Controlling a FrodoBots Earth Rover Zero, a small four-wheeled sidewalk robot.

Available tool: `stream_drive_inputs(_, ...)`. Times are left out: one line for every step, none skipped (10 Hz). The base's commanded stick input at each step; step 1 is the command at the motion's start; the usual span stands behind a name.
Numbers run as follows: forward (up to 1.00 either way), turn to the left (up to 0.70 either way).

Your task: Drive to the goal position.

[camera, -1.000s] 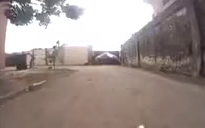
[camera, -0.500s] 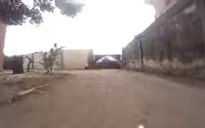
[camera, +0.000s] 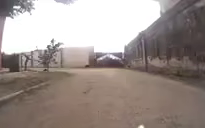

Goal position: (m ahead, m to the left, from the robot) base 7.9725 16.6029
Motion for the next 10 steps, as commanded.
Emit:
stream_drive_inputs(1.00, 0.00)
stream_drive_inputs(1.00, 0.00)
stream_drive_inputs(1.00, 0.00)
stream_drive_inputs(1.00, 0.00)
stream_drive_inputs(1.00, 0.00)
stream_drive_inputs(1.00, 0.00)
stream_drive_inputs(1.00, 0.00)
stream_drive_inputs(1.00, 0.00)
stream_drive_inputs(1.00, 0.00)
stream_drive_inputs(1.00, 0.00)
